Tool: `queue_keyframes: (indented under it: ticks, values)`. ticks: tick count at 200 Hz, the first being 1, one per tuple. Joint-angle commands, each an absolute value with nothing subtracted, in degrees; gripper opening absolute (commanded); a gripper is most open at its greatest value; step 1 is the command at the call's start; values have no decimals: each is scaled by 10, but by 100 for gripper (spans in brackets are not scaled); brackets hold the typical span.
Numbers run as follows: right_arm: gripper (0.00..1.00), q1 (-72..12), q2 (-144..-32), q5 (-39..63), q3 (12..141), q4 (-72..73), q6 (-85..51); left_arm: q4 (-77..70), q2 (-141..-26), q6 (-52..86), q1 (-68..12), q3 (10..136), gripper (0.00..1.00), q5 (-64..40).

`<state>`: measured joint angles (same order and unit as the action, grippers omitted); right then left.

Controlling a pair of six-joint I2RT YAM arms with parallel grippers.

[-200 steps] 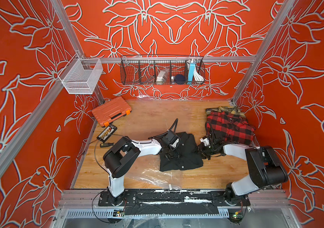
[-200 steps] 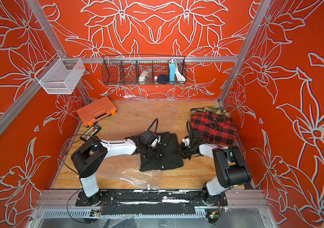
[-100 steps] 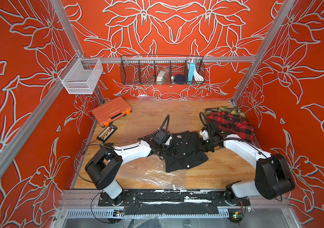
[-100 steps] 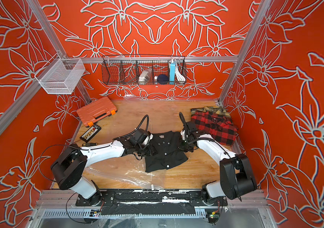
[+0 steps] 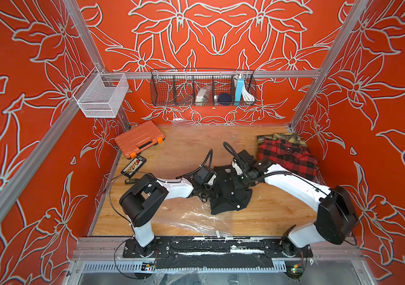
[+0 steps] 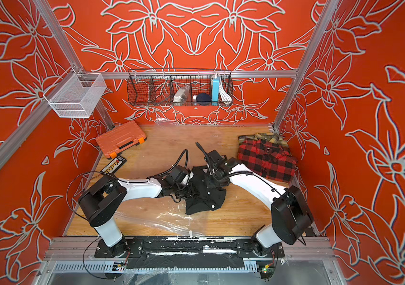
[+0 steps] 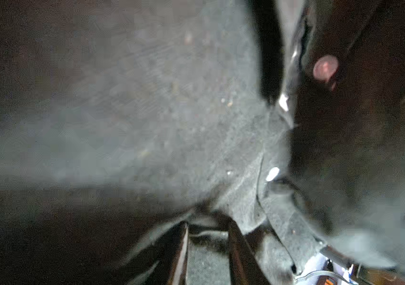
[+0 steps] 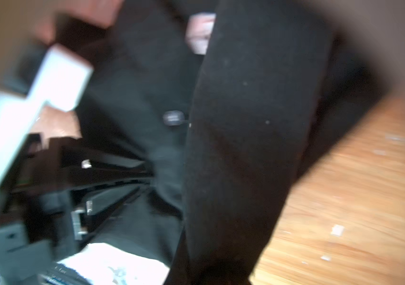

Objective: Place the folded shirt into the vacuum bag
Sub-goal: Pick up the shirt in the vacuum bag.

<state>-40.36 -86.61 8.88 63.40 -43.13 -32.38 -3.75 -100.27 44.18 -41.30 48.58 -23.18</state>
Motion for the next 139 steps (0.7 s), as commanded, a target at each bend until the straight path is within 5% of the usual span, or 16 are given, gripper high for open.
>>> queue_keyframes:
  ticks: [1,57,139]
  values:
    - [4,-426,-896,93,647,-402,-366,-11,-1001,448,-414,464,31,-223]
    - [3,-426,-917,71,656,-415,-316,131,-843,436,-357,404,32,-201]
    - [10,-468,-931,83,681,-420,-329,39,-892,442,-360,389,30,-237]
